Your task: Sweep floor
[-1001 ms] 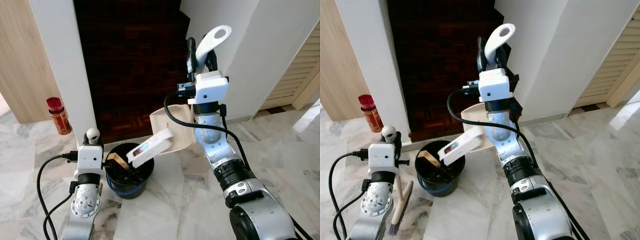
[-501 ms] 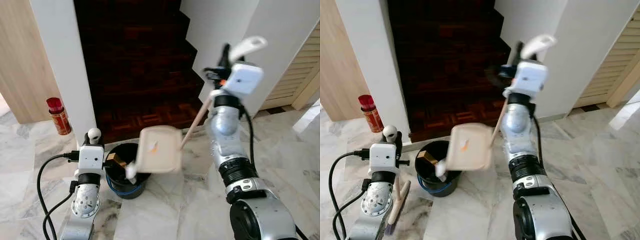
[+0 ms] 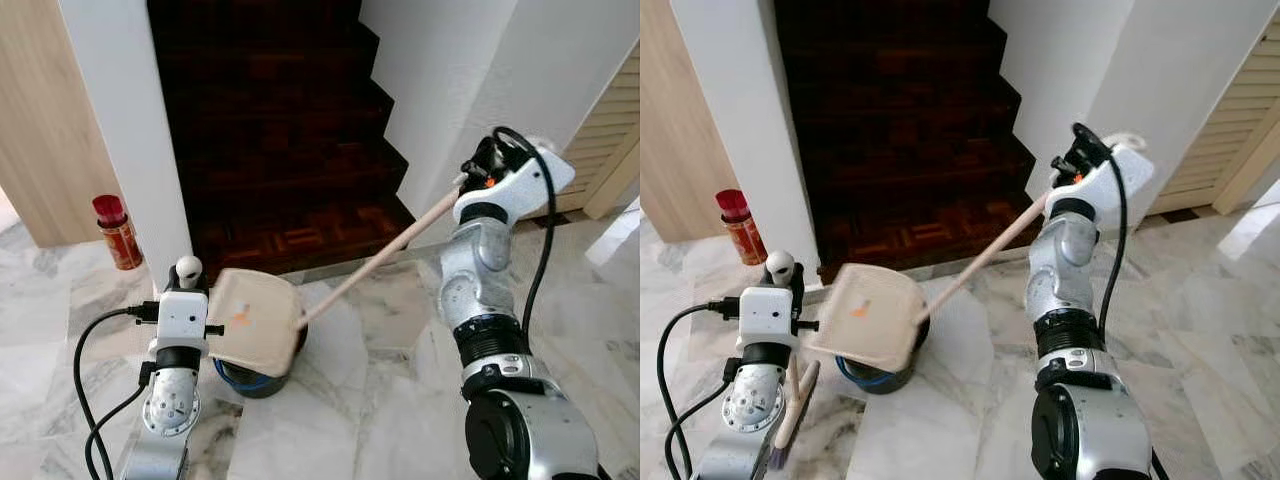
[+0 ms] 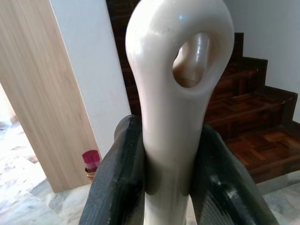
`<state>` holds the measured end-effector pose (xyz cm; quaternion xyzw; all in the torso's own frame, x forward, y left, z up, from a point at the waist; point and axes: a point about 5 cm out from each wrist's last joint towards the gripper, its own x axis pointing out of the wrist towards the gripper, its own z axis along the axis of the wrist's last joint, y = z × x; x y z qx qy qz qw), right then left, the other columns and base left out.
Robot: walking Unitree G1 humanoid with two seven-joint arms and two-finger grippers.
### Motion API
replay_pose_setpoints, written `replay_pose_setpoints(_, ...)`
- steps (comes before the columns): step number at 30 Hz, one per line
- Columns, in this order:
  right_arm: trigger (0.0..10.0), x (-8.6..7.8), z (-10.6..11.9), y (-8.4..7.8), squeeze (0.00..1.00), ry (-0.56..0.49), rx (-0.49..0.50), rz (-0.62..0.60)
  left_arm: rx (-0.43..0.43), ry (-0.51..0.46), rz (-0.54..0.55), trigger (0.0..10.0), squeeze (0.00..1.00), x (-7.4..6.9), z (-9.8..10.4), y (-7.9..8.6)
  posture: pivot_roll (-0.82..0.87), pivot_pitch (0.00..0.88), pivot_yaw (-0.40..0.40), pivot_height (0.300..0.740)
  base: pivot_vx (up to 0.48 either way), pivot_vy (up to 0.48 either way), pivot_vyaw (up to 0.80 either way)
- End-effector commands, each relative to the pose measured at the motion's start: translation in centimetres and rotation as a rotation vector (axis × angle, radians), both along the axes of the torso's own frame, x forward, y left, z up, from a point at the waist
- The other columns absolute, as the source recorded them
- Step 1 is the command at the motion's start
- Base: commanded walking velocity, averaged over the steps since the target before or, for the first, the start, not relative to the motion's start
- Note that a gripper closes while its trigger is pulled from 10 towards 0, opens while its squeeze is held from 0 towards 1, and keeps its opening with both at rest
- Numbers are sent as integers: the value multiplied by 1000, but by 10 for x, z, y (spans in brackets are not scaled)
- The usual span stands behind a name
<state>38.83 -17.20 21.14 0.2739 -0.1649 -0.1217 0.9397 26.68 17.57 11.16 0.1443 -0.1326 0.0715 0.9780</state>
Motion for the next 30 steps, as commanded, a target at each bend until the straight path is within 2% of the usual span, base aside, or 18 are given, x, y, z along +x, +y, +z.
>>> replay_pose_setpoints(1,10000,0,14,0,0,-60,46,33,6,-46,-20,10000,0,3,8,-4,126,0,-123,740,0,0,0)
replay_pose_setpoints(6,10000,-3,-1,12,0,-36,47,134,3,-47,-23,10000,0,2,8,-5,127,0,-125,740,0,0,0)
replay_pose_setpoints(7,10000,-4,-3,13,0,-38,31,145,1,-48,-23,10000,0,2,8,-6,127,0,-125,740,0,0,0)
replay_pose_setpoints(9,10000,-7,-8,16,0,-32,-79,162,-16,-51,-23,10000,0,2,8,-7,124,0,-125,740,0,0,0)
replay_pose_setpoints(11,10000,-9,-9,18,0,-44,-92,188,-19,-53,-24,10000,0,2,8,-7,124,0,-125,740,0,0,0)
replay_pose_setpoints(13,10000,-11,-10,22,0,-66,-107,229,-20,-51,-26,10000,0,2,8,-8,124,0,-125,740,0,0,0)
replay_pose_setpoints(20,10000,-15,-9,25,0,-97,-176,260,-38,-46,-20,10000,0,2,7,-8,124,0,-127,740,0,0,0)
replay_pose_setpoints(30,10000,-18,-1,27,0,-153,-182,280,-36,-49,-21,10000,0,2,8,-7,126,0,-123,740,0,336,0)
